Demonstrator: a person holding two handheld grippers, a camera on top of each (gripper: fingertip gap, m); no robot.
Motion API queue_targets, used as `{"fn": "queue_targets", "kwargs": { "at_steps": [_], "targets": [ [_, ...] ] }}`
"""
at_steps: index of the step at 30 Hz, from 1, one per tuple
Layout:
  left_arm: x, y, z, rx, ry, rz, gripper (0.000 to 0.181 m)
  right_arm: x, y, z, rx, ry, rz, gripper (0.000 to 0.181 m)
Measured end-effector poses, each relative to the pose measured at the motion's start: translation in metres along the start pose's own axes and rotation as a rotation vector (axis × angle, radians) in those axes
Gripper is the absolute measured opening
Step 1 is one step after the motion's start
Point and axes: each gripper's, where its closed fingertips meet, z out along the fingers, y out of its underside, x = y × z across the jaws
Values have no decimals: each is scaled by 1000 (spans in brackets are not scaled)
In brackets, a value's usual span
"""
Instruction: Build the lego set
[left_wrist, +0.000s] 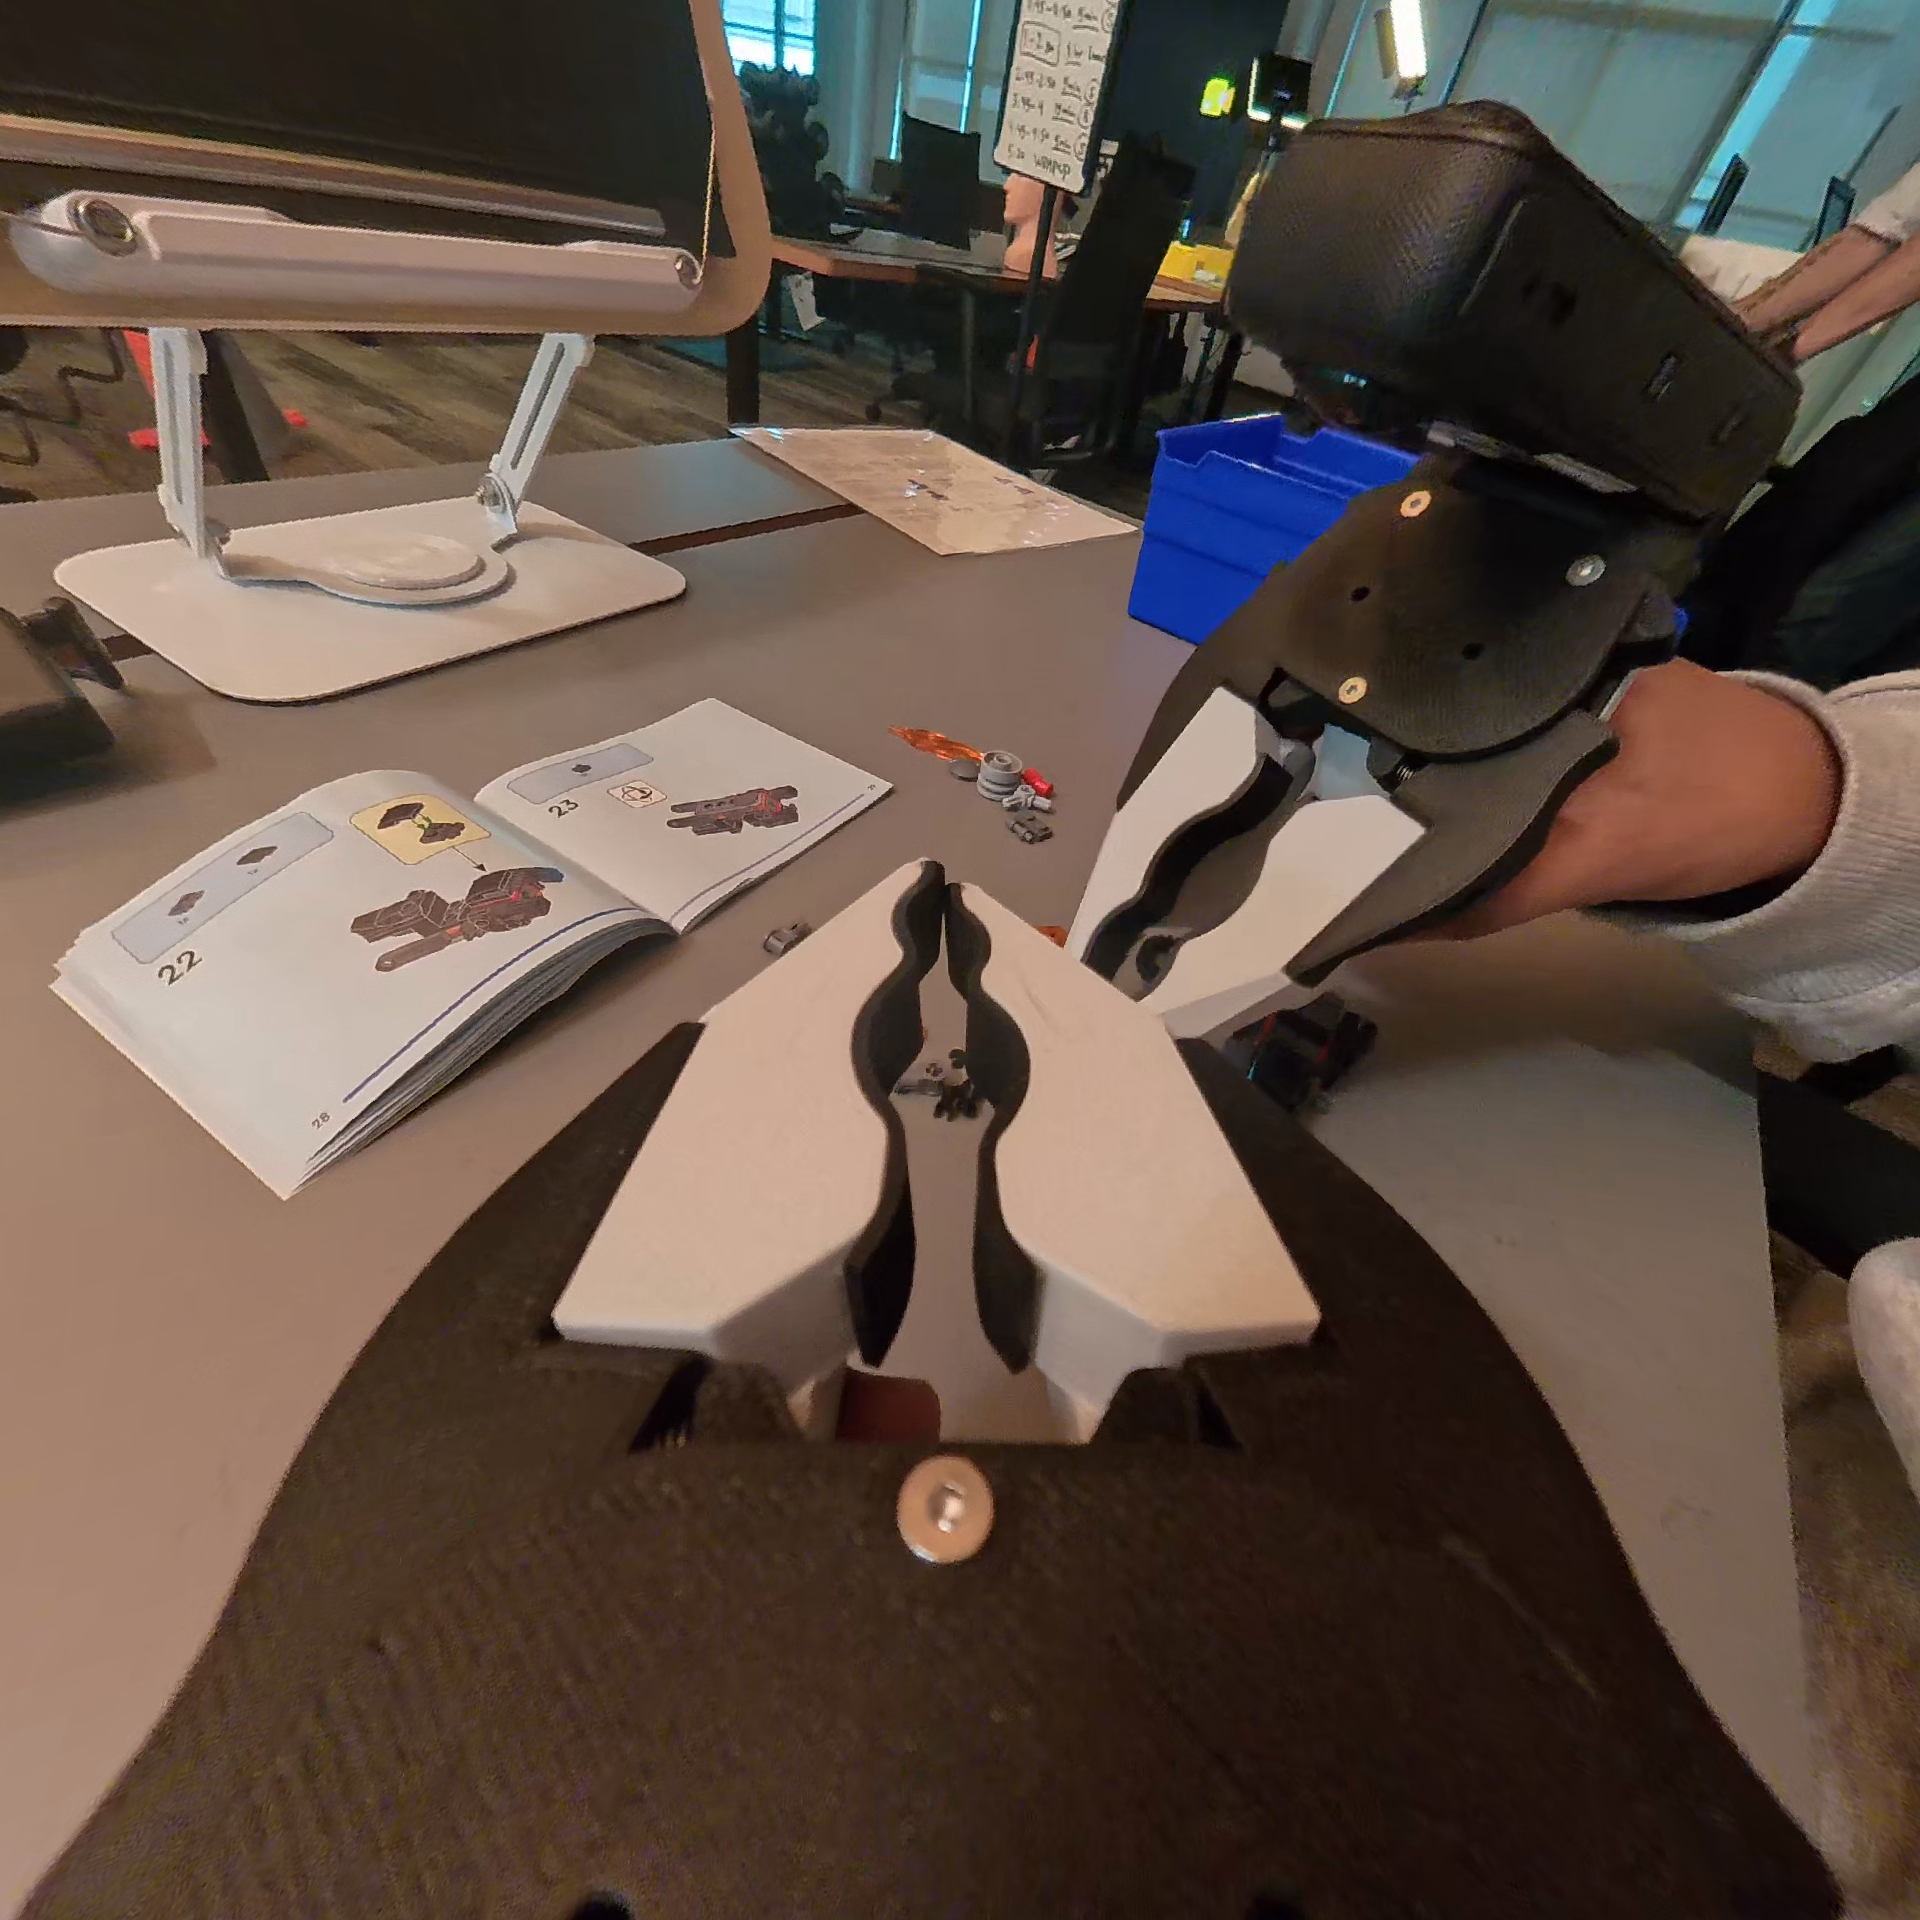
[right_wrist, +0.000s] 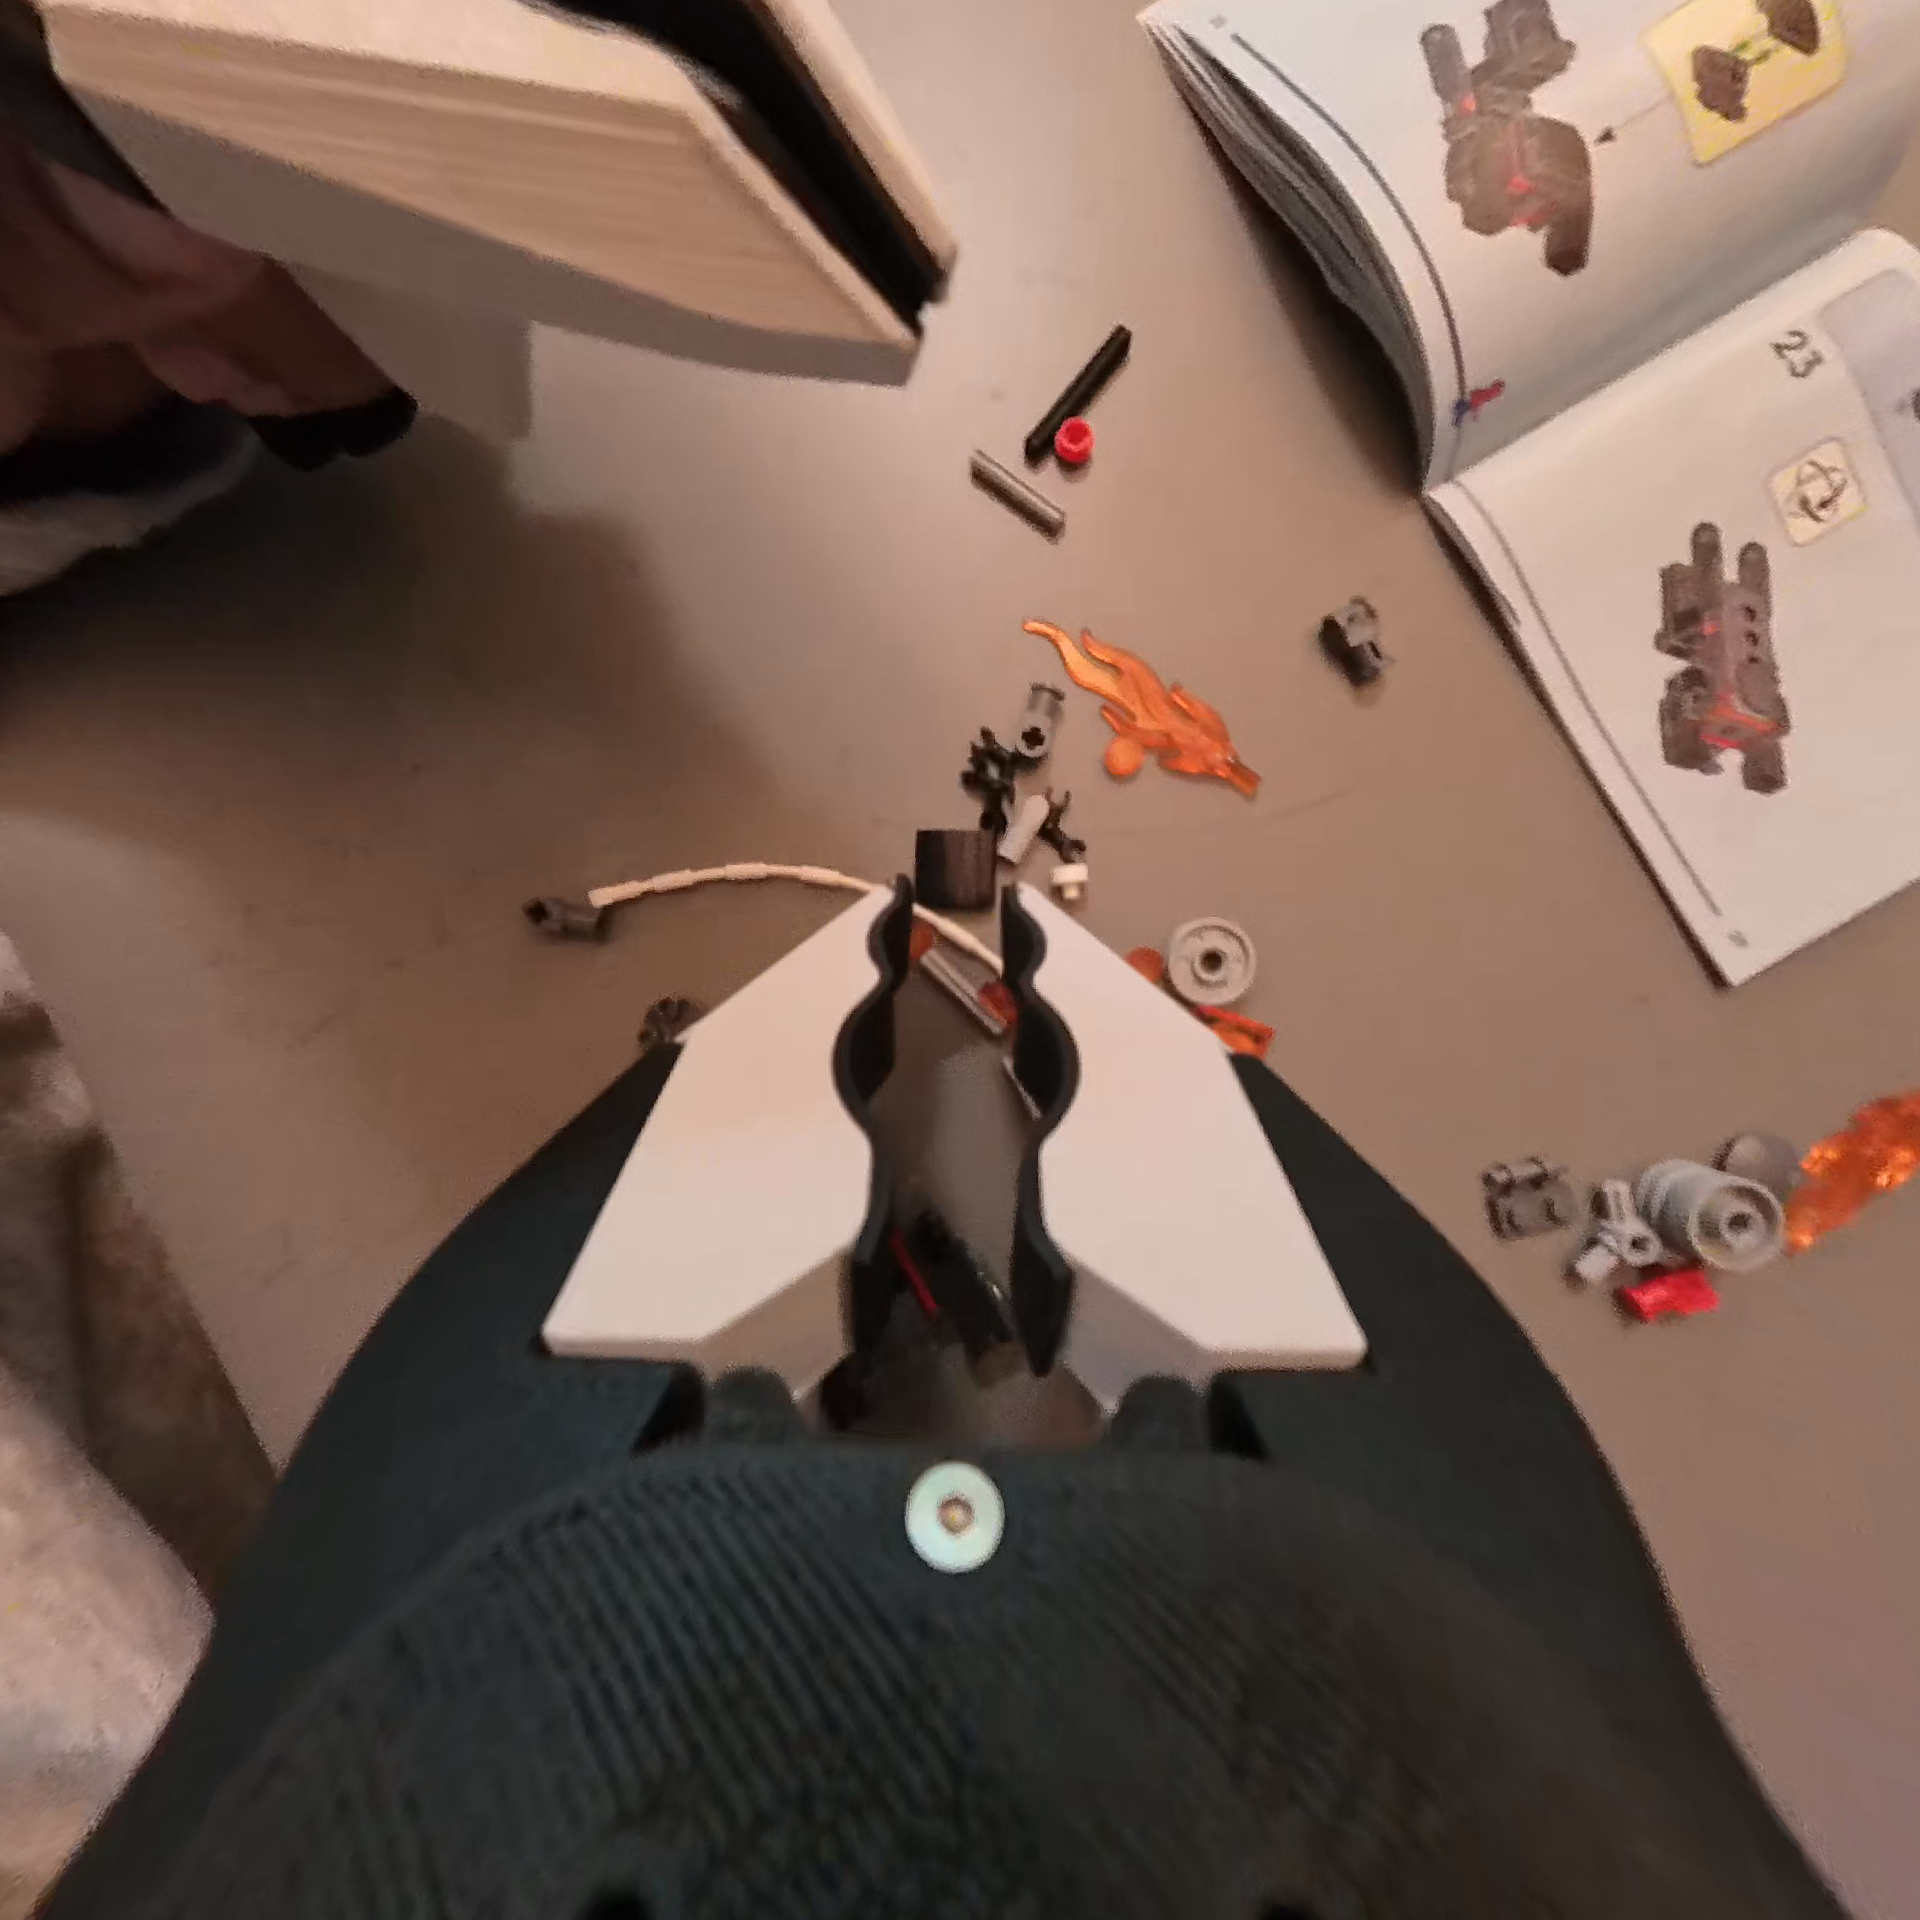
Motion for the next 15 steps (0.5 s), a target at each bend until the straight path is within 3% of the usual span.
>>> {"fn": "queue_targets", "kwargs": {
  "at_steps": [5, 11, 15],
  "targets": [
    [2, 0, 0, -1, 8, 0, 0, 5, 5, -7, 14, -18, 63, 22],
    [2, 0, 0, -2, 6, 0, 0, -3, 0, 14, -46, -19, 27, 25],
    [1, 0, 0, 0, 7, -1, 0, 2, 2, 20, -96, 17, -4, 15]
  ]
}}
